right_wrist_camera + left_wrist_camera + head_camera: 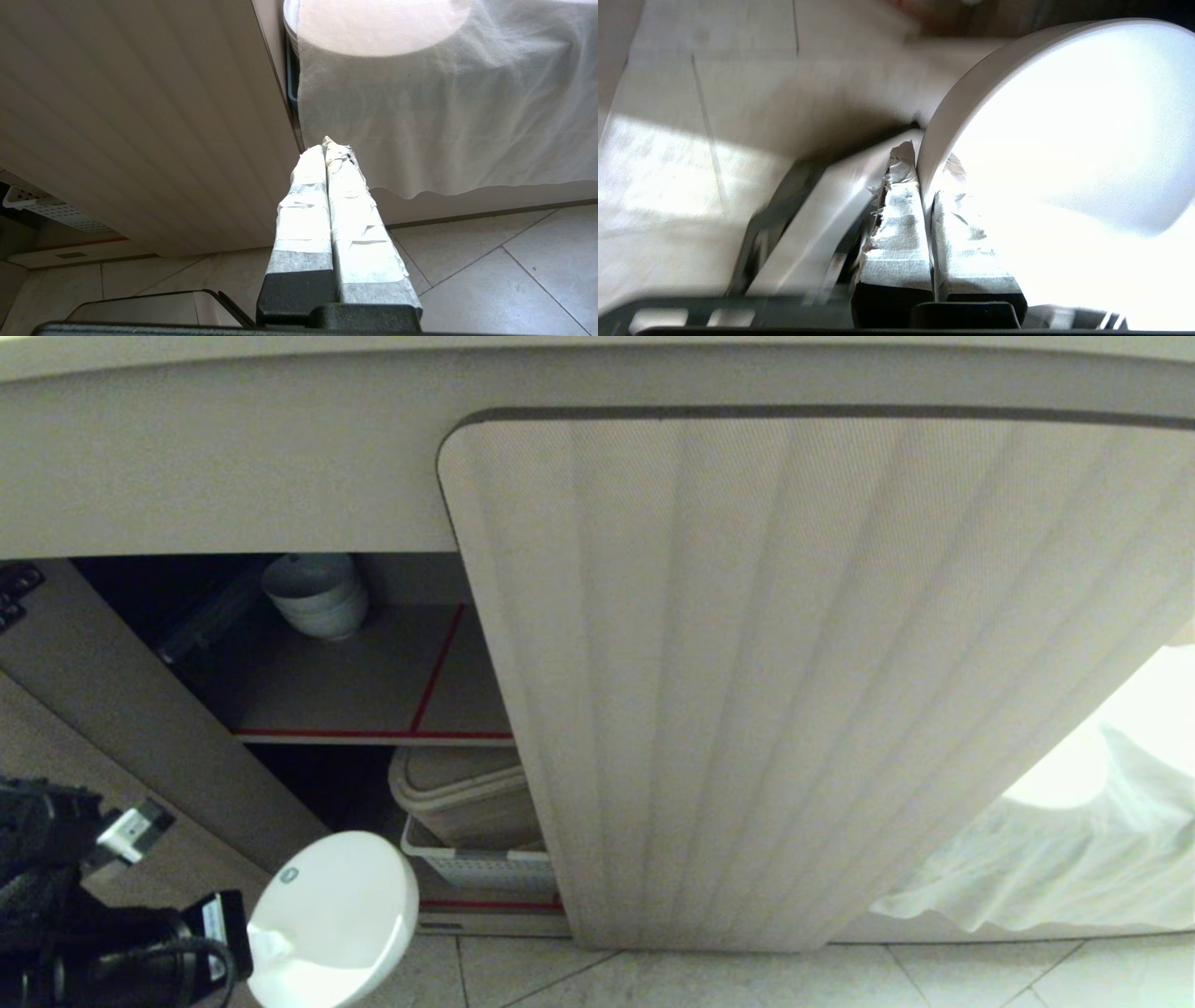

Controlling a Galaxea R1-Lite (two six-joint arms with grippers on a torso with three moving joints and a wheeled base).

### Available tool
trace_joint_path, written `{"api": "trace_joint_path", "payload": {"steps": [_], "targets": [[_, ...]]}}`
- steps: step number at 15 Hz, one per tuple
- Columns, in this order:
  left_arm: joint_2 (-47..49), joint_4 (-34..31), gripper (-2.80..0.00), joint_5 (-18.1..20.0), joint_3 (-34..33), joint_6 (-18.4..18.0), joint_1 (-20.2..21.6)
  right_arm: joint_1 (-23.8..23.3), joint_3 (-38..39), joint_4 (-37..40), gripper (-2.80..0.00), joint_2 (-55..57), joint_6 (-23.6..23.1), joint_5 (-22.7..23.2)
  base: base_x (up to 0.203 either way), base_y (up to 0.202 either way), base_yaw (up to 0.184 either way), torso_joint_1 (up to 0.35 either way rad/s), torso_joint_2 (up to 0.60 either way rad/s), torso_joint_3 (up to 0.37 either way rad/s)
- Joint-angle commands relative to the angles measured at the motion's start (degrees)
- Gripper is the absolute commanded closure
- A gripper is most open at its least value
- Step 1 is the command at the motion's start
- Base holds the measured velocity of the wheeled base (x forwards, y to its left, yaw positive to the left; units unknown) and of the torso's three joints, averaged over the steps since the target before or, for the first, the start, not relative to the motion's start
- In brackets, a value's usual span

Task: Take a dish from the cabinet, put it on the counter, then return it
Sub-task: Place it on the table

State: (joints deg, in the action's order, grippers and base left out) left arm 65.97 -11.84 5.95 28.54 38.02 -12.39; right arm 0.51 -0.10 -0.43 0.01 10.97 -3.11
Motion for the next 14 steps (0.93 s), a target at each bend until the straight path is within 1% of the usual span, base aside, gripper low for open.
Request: {"api": "trace_joint_path", "payload": {"steps": [1, 3, 4, 6, 14], "targets": [[-4.03, -0.64, 0.00, 0.03, -3.33, -1.52, -2.18, 0.02, 0.01, -0.01, 0.00, -0.01, 0.06, -0.06, 0.000, 0.000, 0.000, 0.000, 0.00, 0.000], [-5.59, -0.72, 0.00, 0.00, -5.71, -6.55, -2.29, 0.02, 0.01, -0.01, 0.00, -0.01, 0.10, 0.00, 0.000, 0.000, 0.000, 0.000, 0.00, 0.000], [-6.53, -0.73, 0.00, 0.09, -6.36, -8.25, -2.59, 0.02, 0.01, -0.10, 0.00, -0.01, 0.01, -0.05, 0.000, 0.000, 0.000, 0.000, 0.00, 0.000], [-6.73, -1.14, 0.00, 0.02, -6.30, -8.54, -3.35, 0.02, 0.01, -0.01, 0.00, -0.01, 0.10, -0.06, 0.000, 0.000, 0.000, 0.000, 0.00, 0.000], [-11.92, -7.89, 0.00, -0.41, -6.39, -9.36, -4.29, 0.02, 0.01, -0.01, 0.00, -0.01, 0.03, -0.06, 0.000, 0.000, 0.000, 0.000, 0.00, 0.000]]}}
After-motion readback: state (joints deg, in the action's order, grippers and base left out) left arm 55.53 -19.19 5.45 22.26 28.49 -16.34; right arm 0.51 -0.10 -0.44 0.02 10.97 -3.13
